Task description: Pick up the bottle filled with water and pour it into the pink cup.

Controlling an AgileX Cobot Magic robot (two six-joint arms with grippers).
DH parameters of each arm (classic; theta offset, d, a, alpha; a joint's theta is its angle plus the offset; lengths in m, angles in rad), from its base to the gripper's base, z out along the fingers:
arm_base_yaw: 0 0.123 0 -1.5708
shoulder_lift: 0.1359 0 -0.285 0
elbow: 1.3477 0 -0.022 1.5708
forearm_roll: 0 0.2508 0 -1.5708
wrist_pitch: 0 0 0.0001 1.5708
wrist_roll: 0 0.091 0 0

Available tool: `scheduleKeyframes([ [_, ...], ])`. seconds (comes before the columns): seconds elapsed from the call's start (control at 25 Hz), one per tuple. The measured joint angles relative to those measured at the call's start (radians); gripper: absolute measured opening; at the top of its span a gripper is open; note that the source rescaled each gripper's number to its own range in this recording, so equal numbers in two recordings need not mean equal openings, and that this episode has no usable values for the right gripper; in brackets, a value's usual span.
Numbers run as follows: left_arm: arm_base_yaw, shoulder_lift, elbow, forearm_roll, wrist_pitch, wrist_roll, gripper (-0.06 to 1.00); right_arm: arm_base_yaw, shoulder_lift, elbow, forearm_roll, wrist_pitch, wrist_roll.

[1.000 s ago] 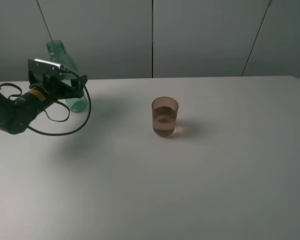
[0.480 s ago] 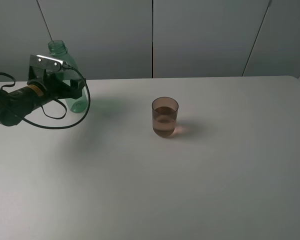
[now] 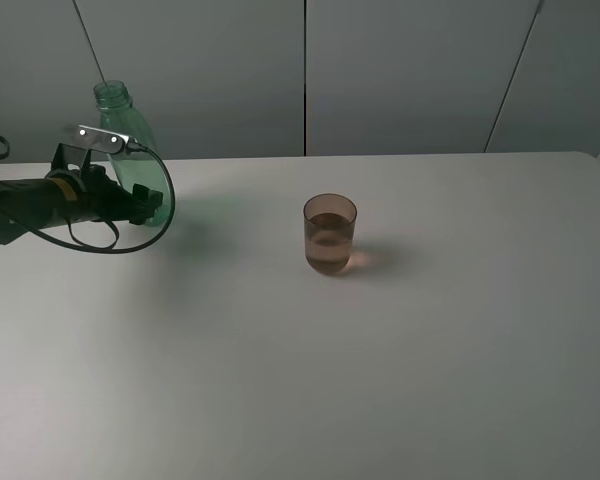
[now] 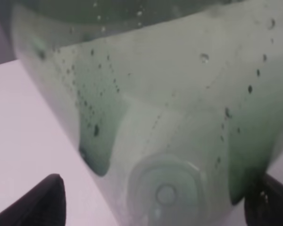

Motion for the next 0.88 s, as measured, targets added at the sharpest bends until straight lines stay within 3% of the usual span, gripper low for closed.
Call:
scheduleKeyframes([
  [0.16, 0.000, -0.100, 0.027, 0.035, 0.125, -0.002, 0.91, 0.000, 0.000, 0.000, 0.000, 0.000, 0.000],
  [0.52, 0.000, -0.453, 0.034, 0.021, 0.788, -0.127, 0.91, 0.000, 0.000, 0.000, 0.000, 0.000, 0.000],
  [0.64, -0.003, -0.602, 0.034, -0.049, 0.942, -0.104, 0.91, 0.000, 0.000, 0.000, 0.000, 0.000, 0.000],
  [0.88, -0.009, -0.903, 0.034, -0.381, 1.240, 0.199, 0.91, 0.000, 0.000, 0.000, 0.000, 0.000, 0.000],
])
